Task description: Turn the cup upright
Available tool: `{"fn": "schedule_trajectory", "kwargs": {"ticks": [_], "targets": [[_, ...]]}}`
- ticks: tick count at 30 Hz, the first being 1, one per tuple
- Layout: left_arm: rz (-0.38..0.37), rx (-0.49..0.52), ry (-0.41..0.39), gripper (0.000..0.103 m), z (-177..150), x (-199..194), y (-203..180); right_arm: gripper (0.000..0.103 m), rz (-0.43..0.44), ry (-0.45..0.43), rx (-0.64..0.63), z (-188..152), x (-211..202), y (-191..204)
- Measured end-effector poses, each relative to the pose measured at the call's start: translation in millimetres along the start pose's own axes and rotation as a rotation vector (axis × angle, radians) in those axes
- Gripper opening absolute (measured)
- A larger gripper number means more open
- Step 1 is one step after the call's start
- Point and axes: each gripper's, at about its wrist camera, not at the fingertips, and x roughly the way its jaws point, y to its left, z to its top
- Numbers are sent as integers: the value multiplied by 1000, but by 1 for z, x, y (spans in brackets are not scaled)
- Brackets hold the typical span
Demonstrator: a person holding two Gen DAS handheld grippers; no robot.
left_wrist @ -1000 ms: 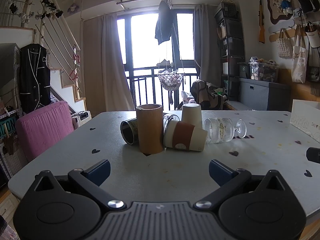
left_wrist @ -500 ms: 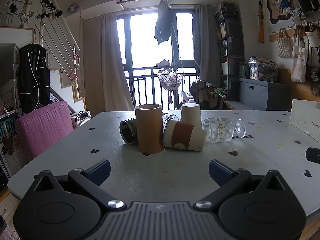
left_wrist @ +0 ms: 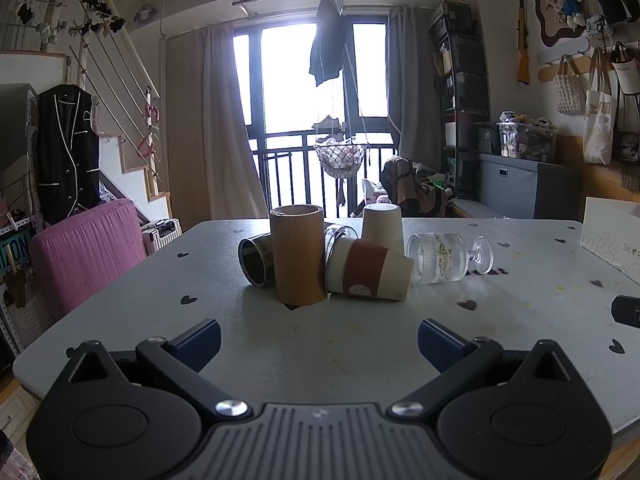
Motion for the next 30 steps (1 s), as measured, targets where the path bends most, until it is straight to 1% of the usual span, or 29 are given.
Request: {"fn": "schedule_trajectory", "kwargs": {"ticks": [5,9,11,15,17,19,21,23,25,27,29,30], "targets": [[-3,-5,9,103,0,8,0,103,2,-2,14,-4,10,-3],[-6,-10,16,103,1,15,1,103,22,-10,35,-1,22,-10],[-9,-13,22,103,0,19,0,103,25,-26,30,-1,31,-13],[-14,-15,38,103,-1,29,1,103,4,-52,-74,7,57,-12],[-16,-21,46,103,-2,34,2,103,40,-43,-117,13,72,-13],[-15,-29,56,103,-3,40,4,103,77,-2,-149,21,89,-14],[-15,-34,64,103,-3,45,5,103,127,22,-203,29,105,-13],[-17,-39,69,103,-3,50,7,103,126,38,-258,37,120,-10],[-20,-42,71,103,-3,52,7,103,153,45,-280,47,137,-11],[-22,-45,76,103,-4,56,8,97,179,60,-278,54,156,-10],[-22,-46,81,103,-4,59,9,88,184,85,-258,62,176,-11],[-23,-48,84,103,-4,61,10,86,185,97,-241,66,186,-11]]}}
